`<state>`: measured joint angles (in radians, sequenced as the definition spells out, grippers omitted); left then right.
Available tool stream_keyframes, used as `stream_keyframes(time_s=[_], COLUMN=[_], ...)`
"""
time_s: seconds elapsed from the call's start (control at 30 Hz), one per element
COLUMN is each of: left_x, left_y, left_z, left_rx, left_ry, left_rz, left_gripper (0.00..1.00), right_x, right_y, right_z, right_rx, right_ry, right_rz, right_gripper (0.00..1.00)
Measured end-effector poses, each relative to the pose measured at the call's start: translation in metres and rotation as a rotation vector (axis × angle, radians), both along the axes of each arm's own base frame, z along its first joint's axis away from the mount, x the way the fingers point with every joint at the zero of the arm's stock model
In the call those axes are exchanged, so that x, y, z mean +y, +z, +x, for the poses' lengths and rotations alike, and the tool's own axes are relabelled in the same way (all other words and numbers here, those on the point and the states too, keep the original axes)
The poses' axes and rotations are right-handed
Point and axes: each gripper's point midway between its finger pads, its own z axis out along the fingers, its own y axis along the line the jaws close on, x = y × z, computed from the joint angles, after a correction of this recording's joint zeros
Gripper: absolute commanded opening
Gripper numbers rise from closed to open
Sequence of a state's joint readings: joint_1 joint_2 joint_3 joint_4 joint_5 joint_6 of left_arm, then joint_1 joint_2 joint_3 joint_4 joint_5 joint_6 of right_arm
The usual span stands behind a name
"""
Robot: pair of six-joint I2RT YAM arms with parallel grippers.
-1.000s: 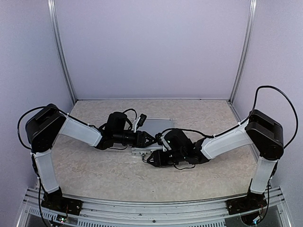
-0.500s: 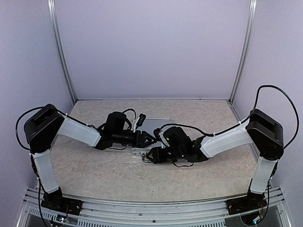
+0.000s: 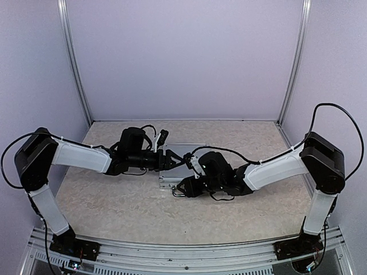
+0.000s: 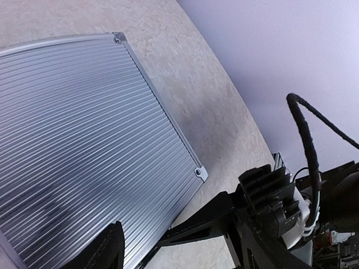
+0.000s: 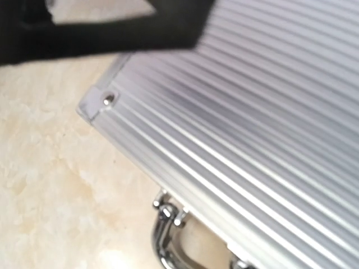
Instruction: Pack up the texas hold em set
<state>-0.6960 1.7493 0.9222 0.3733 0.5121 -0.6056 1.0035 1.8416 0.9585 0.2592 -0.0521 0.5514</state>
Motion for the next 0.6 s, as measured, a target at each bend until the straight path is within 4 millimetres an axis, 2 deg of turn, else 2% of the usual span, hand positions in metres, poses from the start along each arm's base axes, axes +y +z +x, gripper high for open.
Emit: stream_keyframes(time_s=[0.13,0.27,0.5,0.6], left_x=[0.008,0.01,0.006,0.004], left_y=[0.011,0.014,0.021,0.02], left_z=[0.002,0.001,0.003,0.002], left_rx=[-0.006,-0.005,-0.015,-0.013], left_ry=[0.029,0.032,0.023,0.014], left_rz=[0.008,0.011,-0.001,-0.002], left_gripper=[0.71,0.71,0.7,0.68], right_x=[0.001,0.001,0.009,0.012], right_y=[0.005,0.012,0.038,0.039], right_z=[0.002,-0.003,-0.008,-0.008], right_rx=[-0.028,-0.055,-0.145,-0.178], right_ry=[0.026,0.078,0.217,0.265], right_rz=[-0.008,-0.021,-0.073,-0.117], right_gripper=[0.26,0.0,0.0,0.0])
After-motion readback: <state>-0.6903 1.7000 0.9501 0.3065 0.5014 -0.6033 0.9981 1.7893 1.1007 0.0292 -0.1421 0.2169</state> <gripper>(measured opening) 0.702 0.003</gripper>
